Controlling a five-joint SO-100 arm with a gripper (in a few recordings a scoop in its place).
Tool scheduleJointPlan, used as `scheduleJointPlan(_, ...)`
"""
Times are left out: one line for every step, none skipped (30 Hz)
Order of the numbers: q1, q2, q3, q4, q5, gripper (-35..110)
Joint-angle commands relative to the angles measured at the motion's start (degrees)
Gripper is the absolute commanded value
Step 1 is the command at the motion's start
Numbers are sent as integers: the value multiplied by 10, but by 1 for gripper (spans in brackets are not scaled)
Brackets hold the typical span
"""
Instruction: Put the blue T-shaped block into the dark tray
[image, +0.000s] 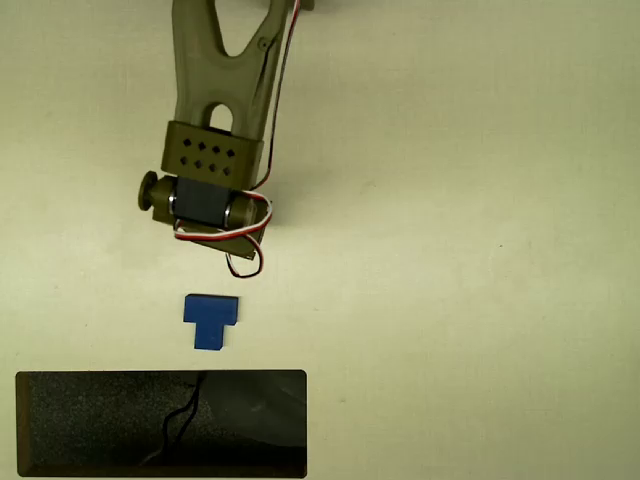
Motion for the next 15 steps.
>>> scheduleJointPlan(11,-24,-42,-15,-10,0)
scheduleJointPlan(13,-35,-54,-33,-10,0)
scheduleJointPlan(18,-47,-63,-50,-12,0)
scheduleJointPlan(21,-60,-72,-67,-17,0)
scheduleJointPlan(25,-72,-81,-84,-21,0)
scheduleJointPlan(27,-84,-90,-101,-25,0)
scheduleJointPlan(31,-98,-100,-115,-27,0)
scheduleJointPlan(33,-112,-113,-123,-28,0)
scheduleJointPlan(35,-125,-130,-127,-30,0)
scheduleJointPlan(38,-136,-147,-129,-30,0)
scheduleJointPlan(39,-147,-161,-130,-31,0)
scheduleJointPlan(41,-155,-171,-130,-33,0)
scheduleJointPlan(44,-161,-178,-131,-36,0)
scheduleJointPlan(46,-165,-183,-133,-39,0)
scheduleJointPlan(47,-168,-185,-137,-41,0)
